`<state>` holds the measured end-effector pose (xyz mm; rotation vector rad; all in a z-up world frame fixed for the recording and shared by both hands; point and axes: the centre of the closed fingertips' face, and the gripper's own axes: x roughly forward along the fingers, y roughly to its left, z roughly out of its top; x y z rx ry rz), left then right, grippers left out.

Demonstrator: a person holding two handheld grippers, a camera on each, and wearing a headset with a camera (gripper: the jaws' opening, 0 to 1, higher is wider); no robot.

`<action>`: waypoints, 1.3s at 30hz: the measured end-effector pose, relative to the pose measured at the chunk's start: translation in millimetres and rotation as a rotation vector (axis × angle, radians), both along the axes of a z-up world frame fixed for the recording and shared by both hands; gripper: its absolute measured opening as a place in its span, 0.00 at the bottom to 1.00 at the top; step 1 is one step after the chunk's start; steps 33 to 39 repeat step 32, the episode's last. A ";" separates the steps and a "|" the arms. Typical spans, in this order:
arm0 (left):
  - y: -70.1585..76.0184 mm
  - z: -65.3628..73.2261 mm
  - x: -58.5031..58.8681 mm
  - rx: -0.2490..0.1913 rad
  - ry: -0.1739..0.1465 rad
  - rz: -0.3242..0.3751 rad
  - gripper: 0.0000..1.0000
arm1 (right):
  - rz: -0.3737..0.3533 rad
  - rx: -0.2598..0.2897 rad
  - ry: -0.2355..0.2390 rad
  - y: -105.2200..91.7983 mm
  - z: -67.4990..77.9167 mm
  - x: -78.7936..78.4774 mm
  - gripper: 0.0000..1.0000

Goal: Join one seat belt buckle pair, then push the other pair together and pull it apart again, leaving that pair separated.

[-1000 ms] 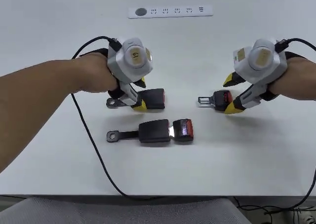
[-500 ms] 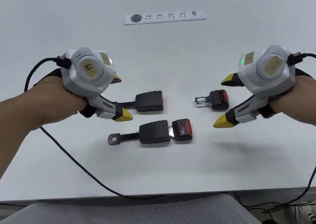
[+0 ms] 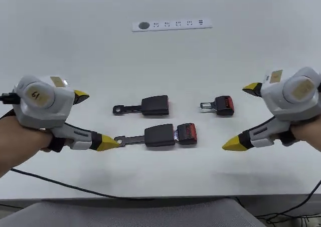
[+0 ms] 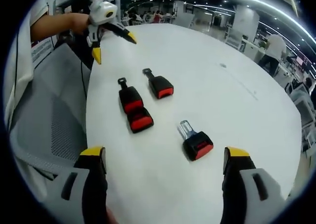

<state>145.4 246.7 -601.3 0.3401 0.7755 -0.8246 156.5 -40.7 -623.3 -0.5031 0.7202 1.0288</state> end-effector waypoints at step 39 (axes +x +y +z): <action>37.5 5.4 -25.8 -0.051 -0.073 0.140 1.00 | -0.215 0.092 -0.019 -21.2 7.4 -21.2 1.00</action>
